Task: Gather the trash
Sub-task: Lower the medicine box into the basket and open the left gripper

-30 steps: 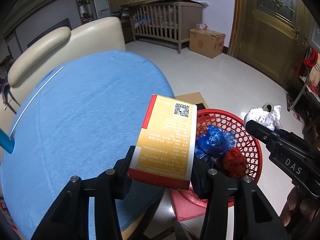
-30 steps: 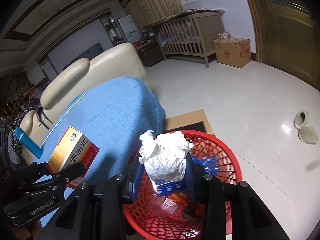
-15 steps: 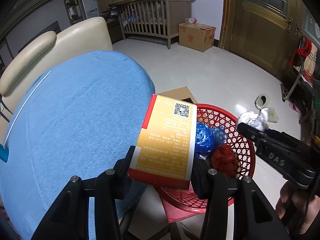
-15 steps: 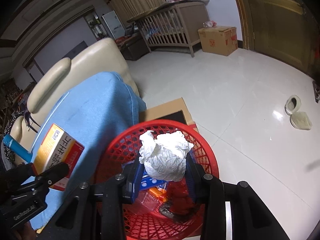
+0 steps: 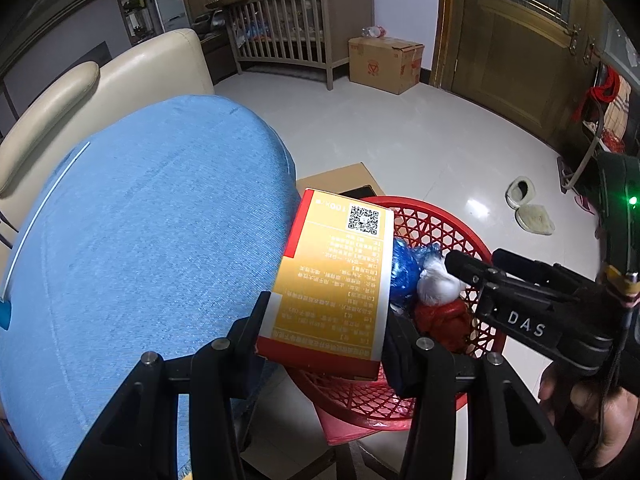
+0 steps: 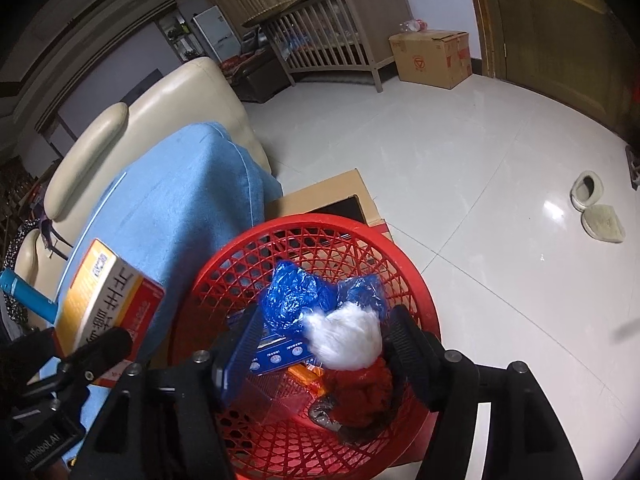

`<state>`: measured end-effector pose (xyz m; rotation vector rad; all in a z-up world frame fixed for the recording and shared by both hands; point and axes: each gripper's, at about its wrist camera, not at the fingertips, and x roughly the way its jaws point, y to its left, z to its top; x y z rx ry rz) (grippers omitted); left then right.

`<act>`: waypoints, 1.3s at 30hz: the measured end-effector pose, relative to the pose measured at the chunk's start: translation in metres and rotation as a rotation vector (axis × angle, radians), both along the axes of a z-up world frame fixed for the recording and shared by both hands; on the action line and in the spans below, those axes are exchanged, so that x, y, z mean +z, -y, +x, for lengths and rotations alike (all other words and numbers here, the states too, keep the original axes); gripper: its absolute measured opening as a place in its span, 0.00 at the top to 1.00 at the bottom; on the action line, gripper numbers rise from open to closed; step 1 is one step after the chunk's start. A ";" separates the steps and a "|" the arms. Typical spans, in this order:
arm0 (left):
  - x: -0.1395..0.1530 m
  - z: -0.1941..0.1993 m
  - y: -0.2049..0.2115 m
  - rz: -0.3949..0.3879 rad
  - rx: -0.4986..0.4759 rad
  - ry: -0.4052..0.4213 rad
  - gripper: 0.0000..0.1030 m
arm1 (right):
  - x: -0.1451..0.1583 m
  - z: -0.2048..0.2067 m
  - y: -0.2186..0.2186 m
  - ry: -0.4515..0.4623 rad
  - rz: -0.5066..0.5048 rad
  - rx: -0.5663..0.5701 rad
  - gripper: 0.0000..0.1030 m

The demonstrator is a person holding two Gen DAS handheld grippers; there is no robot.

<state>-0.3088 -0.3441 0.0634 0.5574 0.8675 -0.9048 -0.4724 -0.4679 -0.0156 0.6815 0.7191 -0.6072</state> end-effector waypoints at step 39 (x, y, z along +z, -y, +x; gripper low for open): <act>-0.034 -0.025 0.036 0.070 -0.084 -0.052 0.51 | 0.042 -0.055 0.018 0.168 -0.013 -0.132 0.33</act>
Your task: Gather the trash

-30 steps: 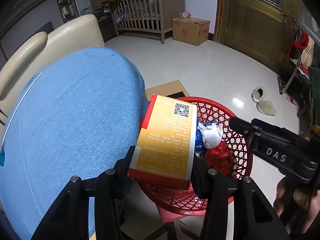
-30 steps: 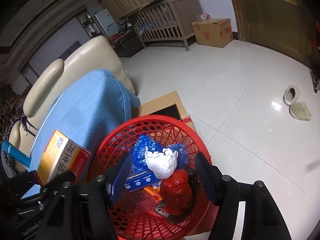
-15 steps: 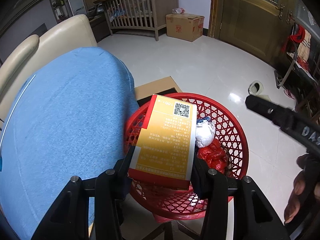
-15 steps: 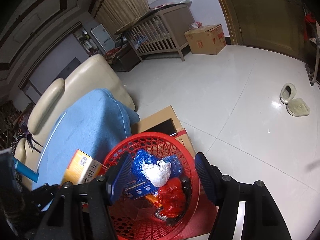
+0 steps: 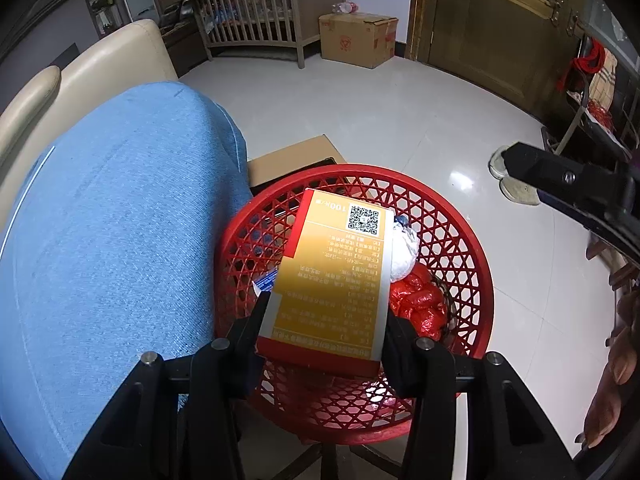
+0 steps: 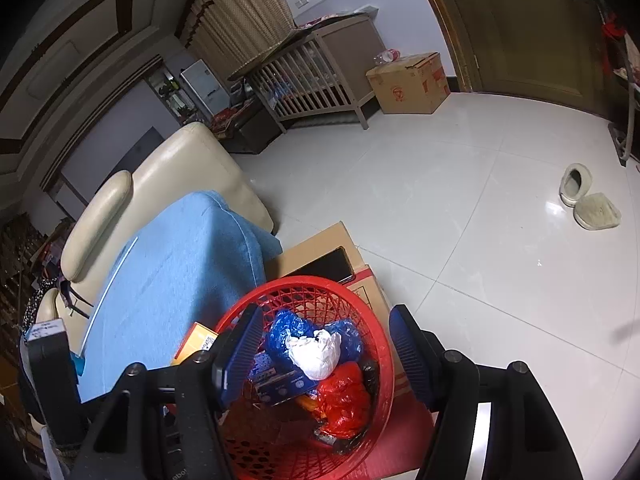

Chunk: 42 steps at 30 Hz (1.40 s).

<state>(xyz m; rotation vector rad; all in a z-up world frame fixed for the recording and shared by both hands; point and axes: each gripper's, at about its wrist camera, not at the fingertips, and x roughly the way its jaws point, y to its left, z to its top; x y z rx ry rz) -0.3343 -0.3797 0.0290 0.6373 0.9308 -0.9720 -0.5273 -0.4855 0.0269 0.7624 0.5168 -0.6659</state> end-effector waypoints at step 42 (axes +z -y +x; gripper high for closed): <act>0.077 0.064 -0.144 -0.239 0.254 0.089 0.25 | 0.008 0.042 -0.094 -0.187 -0.133 0.091 0.23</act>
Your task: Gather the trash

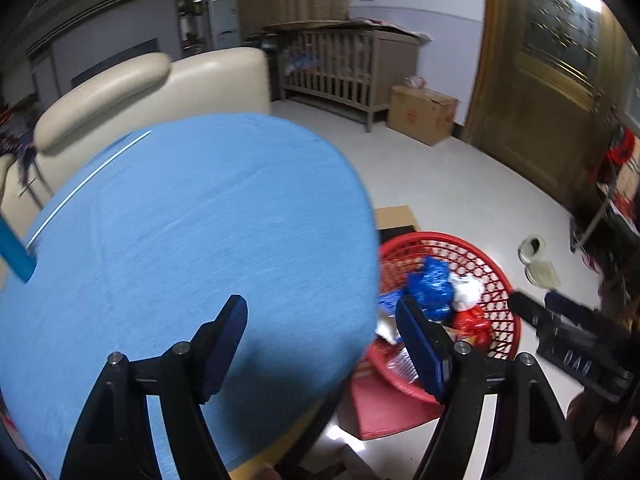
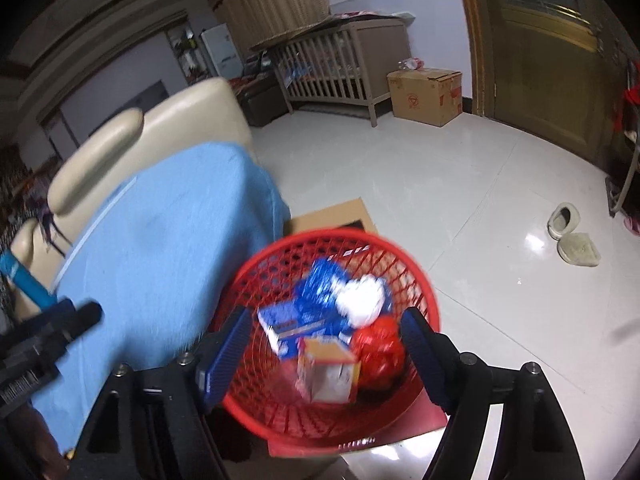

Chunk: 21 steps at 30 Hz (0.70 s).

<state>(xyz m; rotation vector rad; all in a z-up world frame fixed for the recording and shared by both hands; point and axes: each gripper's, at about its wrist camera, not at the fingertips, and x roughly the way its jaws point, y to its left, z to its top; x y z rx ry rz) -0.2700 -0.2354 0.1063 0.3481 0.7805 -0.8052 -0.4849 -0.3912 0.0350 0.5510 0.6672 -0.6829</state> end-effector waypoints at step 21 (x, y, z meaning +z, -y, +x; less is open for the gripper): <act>-0.002 0.009 -0.052 -0.032 0.096 0.011 0.25 | -0.006 0.032 -0.072 -0.090 -0.099 0.096 0.23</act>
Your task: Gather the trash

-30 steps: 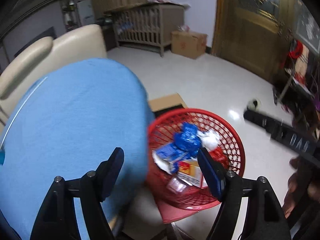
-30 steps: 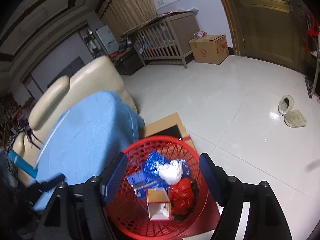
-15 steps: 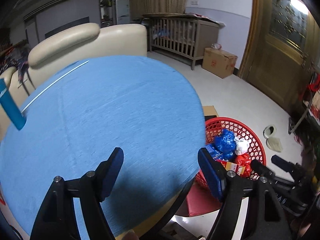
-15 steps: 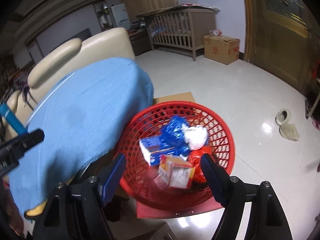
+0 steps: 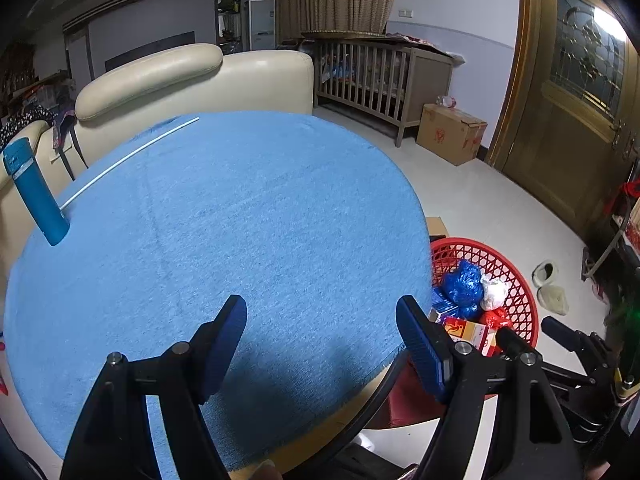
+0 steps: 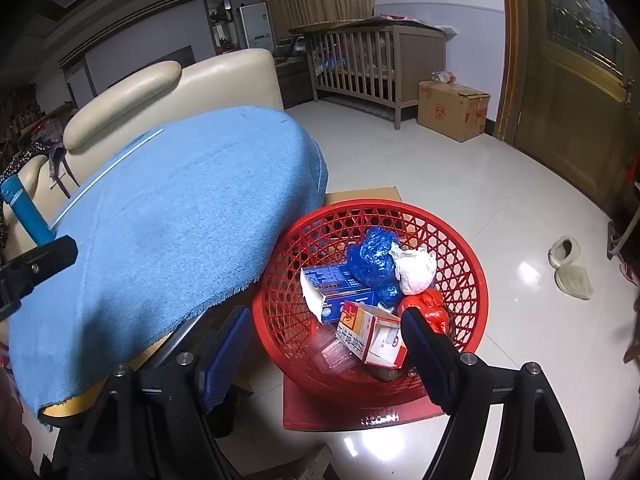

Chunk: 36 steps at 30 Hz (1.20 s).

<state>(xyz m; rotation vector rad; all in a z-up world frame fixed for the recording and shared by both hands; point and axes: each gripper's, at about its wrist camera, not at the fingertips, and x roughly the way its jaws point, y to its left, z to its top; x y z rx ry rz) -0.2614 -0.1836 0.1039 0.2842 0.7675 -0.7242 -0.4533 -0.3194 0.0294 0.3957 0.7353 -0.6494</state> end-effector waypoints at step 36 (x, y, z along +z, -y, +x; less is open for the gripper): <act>0.001 -0.013 0.003 0.008 -0.045 0.041 0.24 | 0.002 -0.006 0.002 0.004 -0.001 -0.028 0.23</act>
